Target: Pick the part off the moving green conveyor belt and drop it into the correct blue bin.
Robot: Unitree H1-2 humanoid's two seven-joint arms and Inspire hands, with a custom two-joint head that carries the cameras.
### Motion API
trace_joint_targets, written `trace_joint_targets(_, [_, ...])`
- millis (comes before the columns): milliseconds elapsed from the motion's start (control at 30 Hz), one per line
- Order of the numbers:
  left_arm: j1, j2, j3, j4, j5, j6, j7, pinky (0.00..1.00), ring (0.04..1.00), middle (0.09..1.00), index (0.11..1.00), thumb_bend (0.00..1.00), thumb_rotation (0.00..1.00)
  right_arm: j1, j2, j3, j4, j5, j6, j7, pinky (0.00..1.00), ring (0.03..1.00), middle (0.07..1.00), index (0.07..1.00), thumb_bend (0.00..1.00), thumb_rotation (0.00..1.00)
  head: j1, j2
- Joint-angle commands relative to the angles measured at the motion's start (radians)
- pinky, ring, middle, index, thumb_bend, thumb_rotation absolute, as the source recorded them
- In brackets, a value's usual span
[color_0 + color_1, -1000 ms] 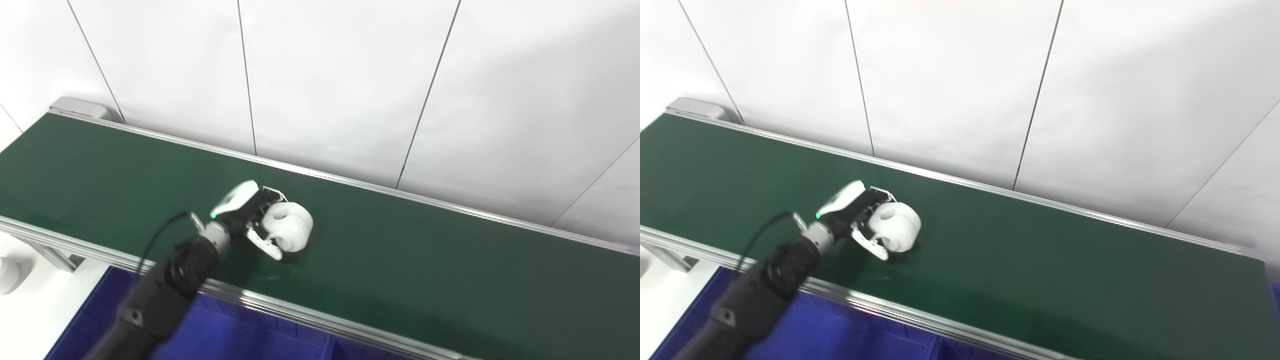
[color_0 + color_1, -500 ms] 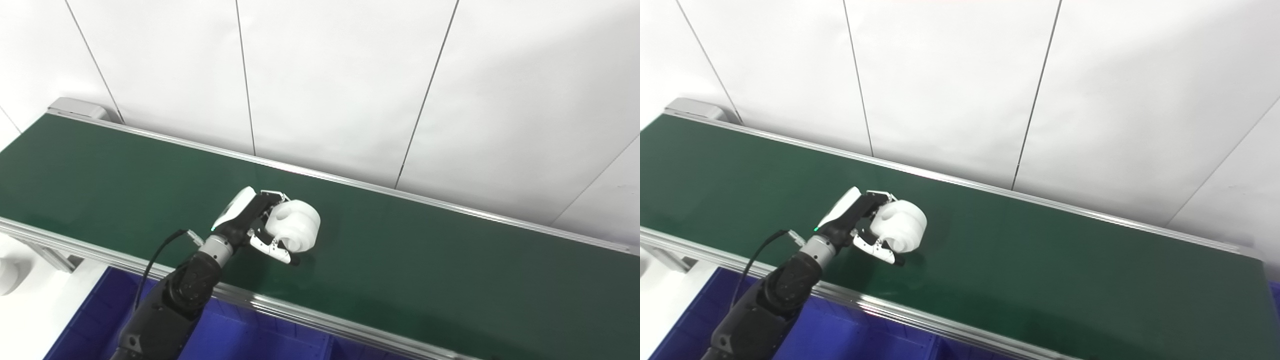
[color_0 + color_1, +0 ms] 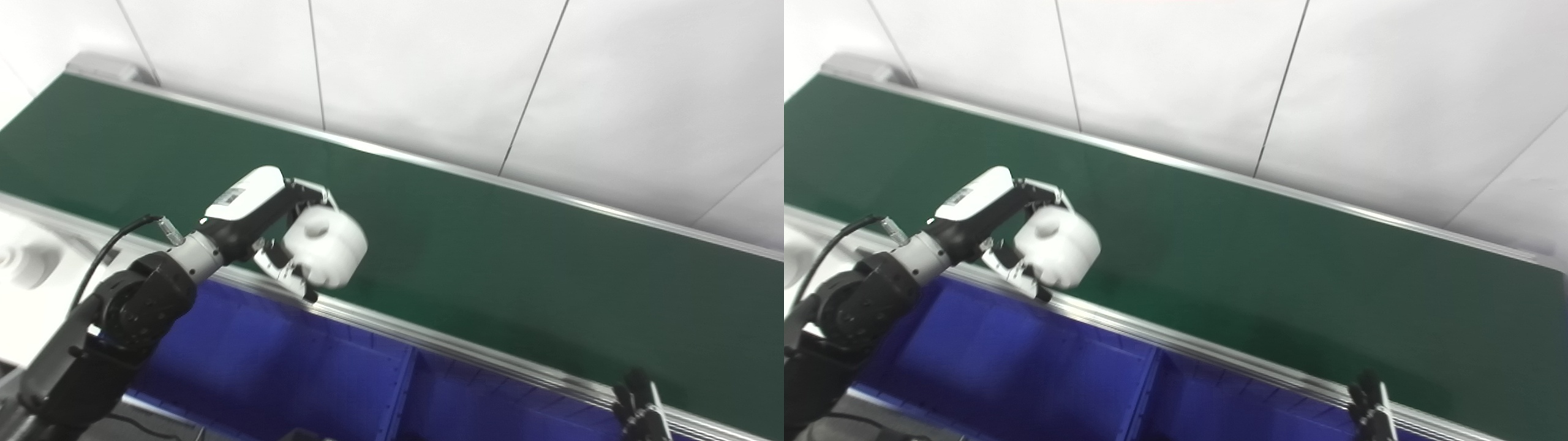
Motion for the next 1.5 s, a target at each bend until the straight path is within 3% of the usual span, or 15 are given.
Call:
trace_joint_targets(0, [0.01,0.078,0.014,-0.05,0.029,-0.053,-0.023,0.39,0.414,0.47,0.496,0.52,0.0,0.008,-0.017,-0.01,-0.034,0.024,0.004,0.016,1.0,0.986,1.0,1.0,0.83,1.0,0.013,0.0])
trace_joint_targets(200, [0.062,0.151,0.033,-0.041,0.027,-0.073,-0.081,0.4,0.406,0.472,0.492,0.52,0.0,0.008,-0.034,-0.023,-0.037,0.039,0.021,0.023,1.0,0.997,1.0,1.0,0.83,1.0,0.037,0.005])
trace_joint_targets(400, [0.106,0.158,0.044,-0.005,0.049,-0.042,-0.114,0.38,0.401,0.461,0.498,0.52,0.0,0.006,-0.039,-0.025,-0.038,0.052,0.04,0.026,1.0,1.0,1.0,1.0,0.81,1.0,0.034,0.0])
trace_joint_targets(700, [0.132,0.151,-0.009,0.094,0.267,-0.012,-0.159,0.32,0.383,0.456,0.502,0.52,0.0,-0.01,-0.032,-0.017,-0.021,0.049,0.032,0.03,1.0,0.988,1.0,1.0,0.82,1.0,0.013,-0.007])
trace_joint_targets(833, [0.106,0.145,-0.035,0.083,0.332,0.03,-0.22,0.35,0.42,0.468,0.501,0.52,0.0,-0.011,-0.029,-0.017,-0.024,0.051,0.038,0.028,1.0,0.981,1.0,1.0,0.83,1.0,0.008,-0.008])
trace_joint_targets(933, [0.095,0.157,-0.047,0.071,0.361,0.037,-0.258,0.42,0.49,0.541,0.494,0.52,0.07,-0.009,-0.027,-0.02,-0.026,0.053,0.041,0.025,1.0,0.979,1.0,1.0,0.84,1.0,0.001,-0.005])
trace_joint_targets(967, [0.095,0.157,-0.045,0.066,0.363,0.042,-0.27,0.51,0.572,0.607,0.563,0.71,0.32,-0.009,-0.027,-0.021,-0.026,0.053,0.042,0.025,1.0,0.976,1.0,1.0,0.84,1.0,0.0,-0.004])
trace_joint_targets(1000, [0.095,0.156,-0.043,0.063,0.363,0.046,-0.277,0.55,0.615,0.642,0.597,0.79,0.44,-0.009,-0.027,-0.021,-0.026,0.053,0.043,0.024,1.0,0.974,1.0,1.0,0.85,1.0,0.0,-0.004])
trace_joint_targets(1067, [0.096,0.155,-0.041,0.052,0.361,0.059,-0.302,0.57,0.633,0.656,0.611,0.82,0.49,-0.009,-0.029,-0.023,-0.027,0.053,0.044,0.025,1.0,0.973,1.0,1.0,0.85,1.0,0.001,-0.002])
trace_joint_targets(1167, [0.1,0.158,-0.038,0.017,0.351,0.091,-0.356,0.65,0.733,0.752,0.706,0.88,0.67,-0.009,-0.033,-0.024,-0.028,0.055,0.043,0.028,1.0,0.971,1.0,1.0,0.84,1.0,0.001,-0.002])
trace_joint_targets(1367, [0.125,0.156,0.008,-0.087,0.255,0.172,-0.449,0.71,0.814,0.821,0.777,0.91,0.73,-0.01,-0.036,-0.026,-0.028,0.056,0.046,0.028,0.98,0.959,1.0,1.0,0.84,1.0,-0.01,0.002])
trace_joint_targets(1467, [0.119,0.157,0.033,-0.141,0.153,0.241,-0.502,0.74,0.84,0.839,0.801,0.92,0.73,-0.011,-0.037,-0.028,-0.027,0.057,0.043,0.029,0.97,0.952,0.996,1.0,0.84,1.0,-0.014,0.003])
